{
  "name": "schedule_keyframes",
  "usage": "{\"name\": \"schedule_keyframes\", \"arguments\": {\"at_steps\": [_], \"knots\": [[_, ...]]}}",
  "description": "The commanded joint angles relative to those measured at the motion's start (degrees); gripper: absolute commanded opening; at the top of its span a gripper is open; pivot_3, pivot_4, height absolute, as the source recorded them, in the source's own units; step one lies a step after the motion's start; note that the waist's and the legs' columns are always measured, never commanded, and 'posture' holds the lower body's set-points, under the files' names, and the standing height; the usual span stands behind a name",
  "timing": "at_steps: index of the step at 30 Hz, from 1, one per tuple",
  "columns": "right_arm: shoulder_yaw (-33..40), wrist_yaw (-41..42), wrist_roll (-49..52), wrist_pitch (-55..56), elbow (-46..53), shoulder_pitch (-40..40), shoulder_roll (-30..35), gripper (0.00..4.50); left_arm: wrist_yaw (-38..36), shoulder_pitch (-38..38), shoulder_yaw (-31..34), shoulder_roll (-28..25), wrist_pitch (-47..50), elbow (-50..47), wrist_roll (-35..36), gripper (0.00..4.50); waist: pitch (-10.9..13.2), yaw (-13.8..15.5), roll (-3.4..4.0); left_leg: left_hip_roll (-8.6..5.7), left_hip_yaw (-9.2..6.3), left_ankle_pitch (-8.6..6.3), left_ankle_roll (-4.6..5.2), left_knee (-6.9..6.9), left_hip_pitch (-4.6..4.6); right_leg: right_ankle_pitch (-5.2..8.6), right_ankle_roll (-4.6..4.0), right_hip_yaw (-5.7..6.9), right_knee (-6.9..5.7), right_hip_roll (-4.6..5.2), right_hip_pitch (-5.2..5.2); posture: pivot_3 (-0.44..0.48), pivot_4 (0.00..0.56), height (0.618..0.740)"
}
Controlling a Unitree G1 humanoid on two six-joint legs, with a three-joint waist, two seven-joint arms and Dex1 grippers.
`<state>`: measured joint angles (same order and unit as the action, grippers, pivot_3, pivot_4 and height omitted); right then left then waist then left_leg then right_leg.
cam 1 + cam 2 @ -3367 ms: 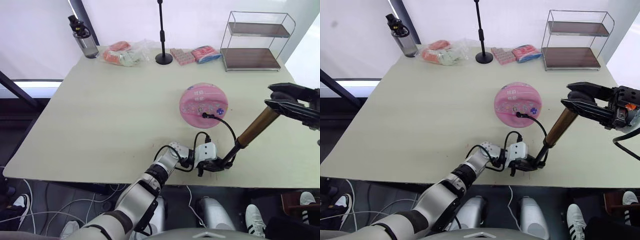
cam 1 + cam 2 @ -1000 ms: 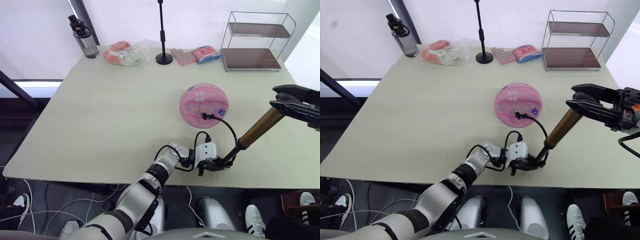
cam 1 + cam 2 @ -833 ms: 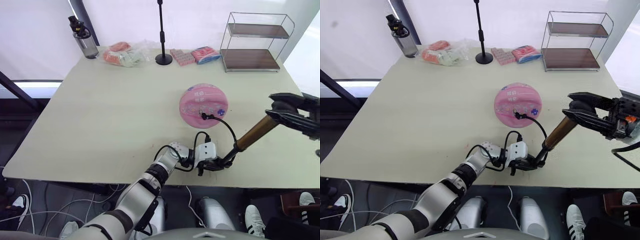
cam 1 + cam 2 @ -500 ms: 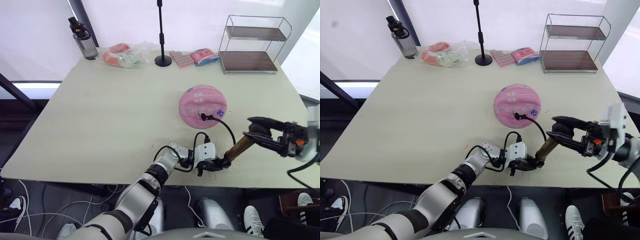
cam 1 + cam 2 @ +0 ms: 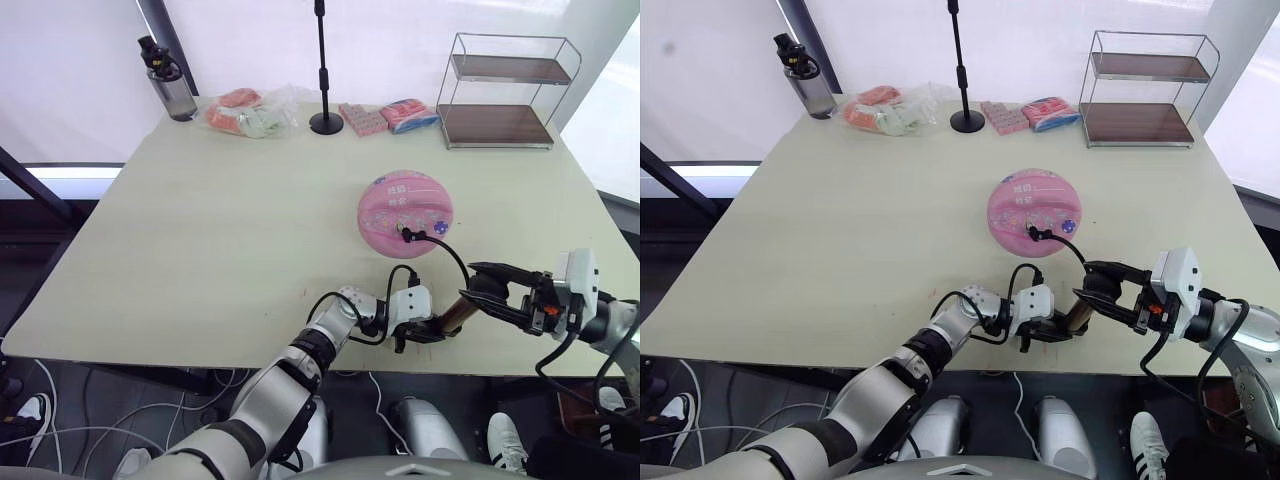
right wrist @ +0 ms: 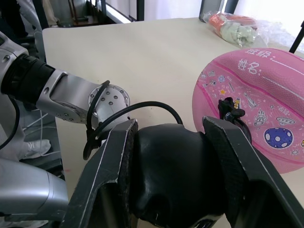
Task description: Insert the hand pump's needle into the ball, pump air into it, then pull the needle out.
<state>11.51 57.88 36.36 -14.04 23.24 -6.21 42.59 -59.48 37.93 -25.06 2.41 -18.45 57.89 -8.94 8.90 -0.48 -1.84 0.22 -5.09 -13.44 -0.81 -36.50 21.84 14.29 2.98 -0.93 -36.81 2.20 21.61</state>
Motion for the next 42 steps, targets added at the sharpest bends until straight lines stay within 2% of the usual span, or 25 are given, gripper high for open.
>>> {"name": "schedule_keyframes", "arguments": {"at_steps": [1, 8, 14, 16, 20, 24, 27, 30, 35, 37, 42], "knots": [[3.71, -0.09, 5.45, -4.83, 2.62, 0.99, 2.14, 1.73, 0.33, -1.75, -0.86, -1.32, 1.97, 3.74, -2.25, 1.0, 0.03, 0.06, 0.05, 0.0, -0.01, 0.0, 0.0, 0.0, 0.03, 0.0, 0.0, 0.0, 0.0, 0.0, 0.01, 0.0, 0.15, 0.731], [15.23, -1.29, 18.29, -13.94, 5.56, 6.99, 9.12, 1.73, -0.35, -1.88, -0.5, -1.38, 1.47, 3.35, -1.84, 1.0, 0.29, 0.27, 0.4, -0.06, 0.01, 0.0, 0.0, 0.0, 0.14, -0.01, 0.01, -0.01, 0.01, 0.05, 0.11, 0.0, 0.15, 0.731], [23.68, -2.75, 28.94, -22.43, 3.56, 12.75, 16.23, 1.73, -0.46, -1.36, -0.49, -1.33, 1.87, 3.45, -2.08, 1.0, 0.38, 0.23, 0.43, -0.04, 0.01, 0.0, 0.01, 0.01, 0.16, 0.0, 0.0, 0.0, 0.02, 0.04, 0.12, 0.0, 0.15, 0.731], [25.4, -3.36, 31.75, -24.91, 2.73, 14.87, 18.44, 1.73, -0.33, -1.41, -0.52, -1.36, 1.8, 3.44, -2.18, 1.0, 0.52, 0.19, 0.65, -0.05, 0.03, 0.0, 0.01, -0.01, 0.19, -0.01, 0.0, -0.02, 0.02, 0.04, 0.14, 0.0, 0.15, 0.731], [27.03, -4.24, 34.04, -27.88, 0.53, 18.71, 21.32, 1.73, -0.21, -1.49, -0.53, -1.4, 1.77, 3.47, -2.31, 1.0, 0.58, 0.24, 0.6, -0.05, 0.04, 0.0, 0.01, 0.0, 0.21, 0.0, 0.0, -0.02, 0.02, 0.05, 0.17, 0.0, 0.15, 0.731], [26.91, -4.57, 34.33, -29.91, -0.5, 21.25, 21.77, 1.73, -0.35, -1.71, -0.55, -1.54, 1.8, 3.37, -2.38, 1.0, 0.66, 0.28, 0.7, -0.08, 0.07, 0.01, 0.02, -0.03, 0.41, -0.02, 0.02, -0.06, 0.02, 0.07, 0.35, 0.0, 0.15, 0.731], [25.37, -4.05, 30.3, -29.85, 1.53, 18.21, 20.14, 1.73, -0.4, -1.91, -0.55, -1.57, 1.94, 3.18, -2.38, 1.0, 0.65, 0.37, 0.72, -0.08, 0.05, 0.01, 0.02, -0.05, 0.71, -0.04, 0.02, -0.05, -0.02, 0.06, 0.67, 0.0, 0.15, 0.731], [20.17, -3.24, 21.23, -25.6, 5.18, 11.68, 17.28, 1.73, -0.3, -1.95, -0.43, -1.67, 2.02, 3.11, -2.31, 1.0, 0.54, 0.43, 0.55, -0.07, 0.01, 0.01, 0.02, -0.05, 0.71, -0.03, 0.02, -0.01, -0.02, 0.04, 0.67, 0.0, 0.15, 0.731], [11.11, -3.95, 13.68, -19.04, 8.51, 5.19, 9.74, 1.73, -0.12, -1.97, -0.42, -1.84, 2.02, 3.11, -2.25, 1.0, 0.32, -0.22, 0.14, -0.03, 0.03, 0.01, 0.02, -0.06, 0.42, -0.03, 0.03, -0.04, -0.03, -0.01, 0.42, 0.0, 0.15, 0.731], [6.39, -3.32, 9.89, -16.19, 7.88, 2.53, 6.94, 1.73, -0.15, -1.98, -0.52, -1.86, 2.0, 3.08, -2.26, 1.0, 0.27, -0.34, 0.11, 0.01, 0.07, 0.0, 0.01, -0.05, 0.01, 0.06, -0.12, -0.06, -0.03, -0.01, 0.03, 0.0, 0.15, 0.731], [-3.13, -3.54, 0.93, -9.29, 3.18, -2.7, 0.64, 1.73, 0.07, -1.69, -0.55, -1.9, 1.98, 3.32, -2.28, 1.0, -0.08, -0.25, -0.02, 0.08, 0.01, 0.0, 0.0, 0.03, 0.0, 0.01, -0.03, -0.02, -0.02, -0.11, 0.04, 0.0, 0.15, 0.731]]}}
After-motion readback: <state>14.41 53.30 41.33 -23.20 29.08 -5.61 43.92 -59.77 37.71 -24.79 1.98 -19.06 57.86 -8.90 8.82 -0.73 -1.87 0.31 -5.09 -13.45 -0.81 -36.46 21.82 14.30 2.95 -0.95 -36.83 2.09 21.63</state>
